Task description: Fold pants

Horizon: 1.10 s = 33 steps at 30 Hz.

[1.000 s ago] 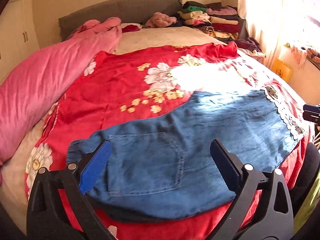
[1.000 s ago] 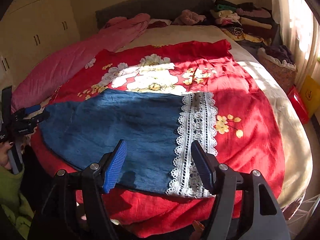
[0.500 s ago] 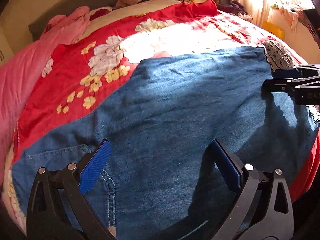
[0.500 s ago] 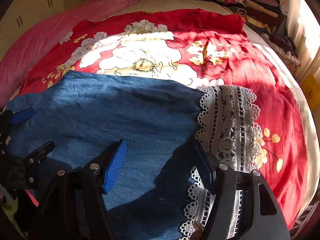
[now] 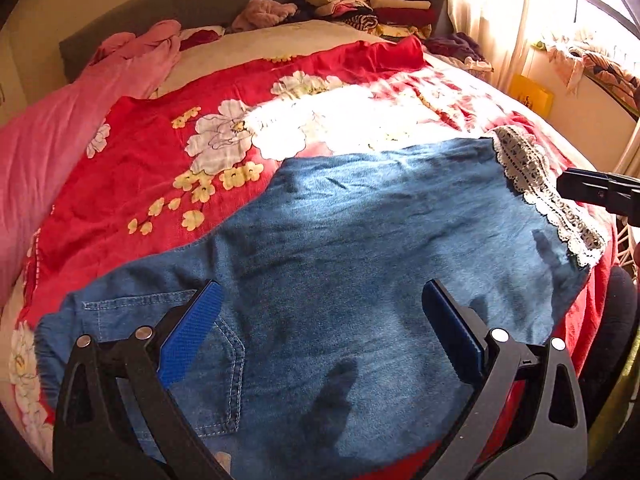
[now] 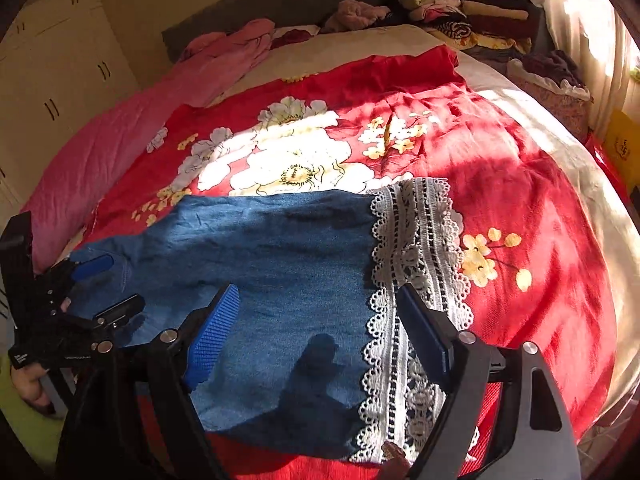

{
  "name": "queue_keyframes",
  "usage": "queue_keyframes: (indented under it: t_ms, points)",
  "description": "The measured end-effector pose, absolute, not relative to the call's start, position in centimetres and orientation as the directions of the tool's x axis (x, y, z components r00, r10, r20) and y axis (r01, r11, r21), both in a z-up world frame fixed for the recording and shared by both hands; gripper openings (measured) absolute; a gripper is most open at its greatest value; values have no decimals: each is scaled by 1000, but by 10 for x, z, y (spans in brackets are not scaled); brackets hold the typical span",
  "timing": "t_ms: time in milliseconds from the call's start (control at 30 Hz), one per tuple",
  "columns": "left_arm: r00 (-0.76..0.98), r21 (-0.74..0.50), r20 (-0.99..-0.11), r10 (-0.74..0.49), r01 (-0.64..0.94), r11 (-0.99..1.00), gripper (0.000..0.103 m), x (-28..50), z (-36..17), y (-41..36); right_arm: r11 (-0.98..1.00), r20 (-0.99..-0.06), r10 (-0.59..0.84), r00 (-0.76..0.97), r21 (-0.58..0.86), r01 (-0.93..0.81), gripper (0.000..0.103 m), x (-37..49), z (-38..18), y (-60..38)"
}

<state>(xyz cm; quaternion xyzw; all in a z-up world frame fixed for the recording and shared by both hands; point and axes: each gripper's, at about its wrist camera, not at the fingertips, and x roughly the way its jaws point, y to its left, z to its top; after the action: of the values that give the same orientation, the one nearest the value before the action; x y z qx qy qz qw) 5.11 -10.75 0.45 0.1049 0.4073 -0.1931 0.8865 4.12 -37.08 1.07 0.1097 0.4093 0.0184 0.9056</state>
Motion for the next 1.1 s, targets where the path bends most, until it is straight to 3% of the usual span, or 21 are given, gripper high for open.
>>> queue_keyframes:
  t_ms: [200,567,1100]
  points:
    - [621,38,-733,-278,444,895,95,37,28,-111,969,-690,68,721,216,116,89,-9,31,-392]
    - [614,79,-715,-333,545,835,95,61,57,-167,953,-628,-66,776,190,234,91,-62,51,-423]
    - [459,82,-808,-370,709,701,95,132,6,-276,951,-734,28,679,229,208,91,-22,-11,-395]
